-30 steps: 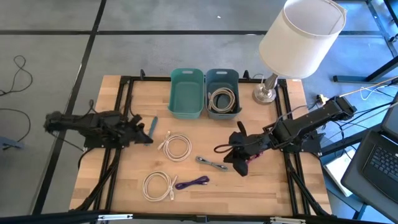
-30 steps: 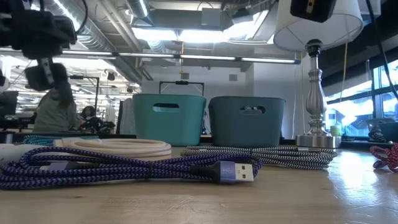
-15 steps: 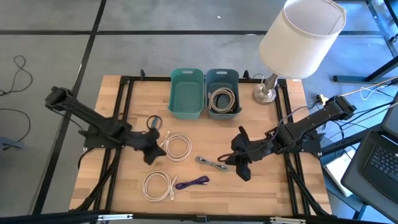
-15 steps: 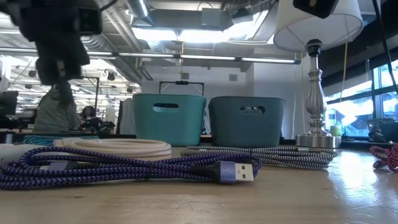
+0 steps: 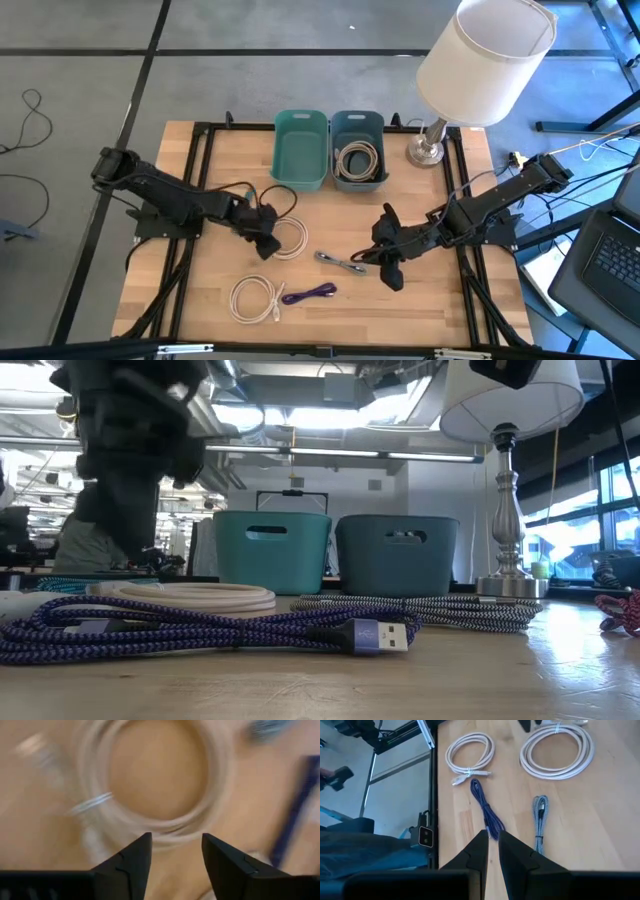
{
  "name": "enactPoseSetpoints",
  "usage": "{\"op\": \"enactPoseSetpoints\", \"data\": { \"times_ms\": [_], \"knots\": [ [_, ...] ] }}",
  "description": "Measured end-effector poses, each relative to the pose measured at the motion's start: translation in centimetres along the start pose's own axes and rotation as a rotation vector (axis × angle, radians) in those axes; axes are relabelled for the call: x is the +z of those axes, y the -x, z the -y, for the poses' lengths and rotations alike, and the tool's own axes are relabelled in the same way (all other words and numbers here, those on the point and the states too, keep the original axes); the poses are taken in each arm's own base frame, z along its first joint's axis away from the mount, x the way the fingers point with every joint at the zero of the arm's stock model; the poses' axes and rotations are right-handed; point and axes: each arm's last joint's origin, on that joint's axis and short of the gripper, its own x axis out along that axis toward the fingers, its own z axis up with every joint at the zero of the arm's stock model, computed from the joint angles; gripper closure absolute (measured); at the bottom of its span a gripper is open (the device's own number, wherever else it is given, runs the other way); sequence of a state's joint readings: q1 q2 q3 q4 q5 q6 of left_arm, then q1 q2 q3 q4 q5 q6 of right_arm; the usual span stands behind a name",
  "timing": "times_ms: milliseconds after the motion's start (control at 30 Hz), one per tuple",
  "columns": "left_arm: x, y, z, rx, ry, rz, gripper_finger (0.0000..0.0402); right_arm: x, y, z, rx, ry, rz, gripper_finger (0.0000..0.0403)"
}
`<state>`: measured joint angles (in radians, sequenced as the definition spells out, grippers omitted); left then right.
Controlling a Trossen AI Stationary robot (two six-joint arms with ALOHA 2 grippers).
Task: Pick & Place USB Port
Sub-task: Put the top white HDMI into the blue bin
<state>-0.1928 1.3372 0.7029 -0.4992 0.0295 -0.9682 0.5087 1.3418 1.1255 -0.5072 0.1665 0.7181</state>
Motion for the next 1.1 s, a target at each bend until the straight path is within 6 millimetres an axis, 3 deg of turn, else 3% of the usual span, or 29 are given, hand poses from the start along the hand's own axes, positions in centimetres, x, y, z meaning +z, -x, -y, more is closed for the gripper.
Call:
{"op": "enactPoseSetpoints", "data": {
  "times_ms": [333,767,1100],
  "knots": [
    [1.5,0.4,-1.1,0.033,0.128,0.073,0.0216,0.1,0.0,0.1,-0.041,0.049,0.033,0.0356],
    [1.4,0.5,-2.3,0.134,0.154,0.027,0.0215,0.1,0.0,0.2,-0.046,0.047,0.027,0.0356],
    [1.6,-1.5,-2.6,0.220,0.126,0.017,0.0215,0.1,0.0,0.2,-0.044,0.045,0.028,0.0356]
  ]
}}
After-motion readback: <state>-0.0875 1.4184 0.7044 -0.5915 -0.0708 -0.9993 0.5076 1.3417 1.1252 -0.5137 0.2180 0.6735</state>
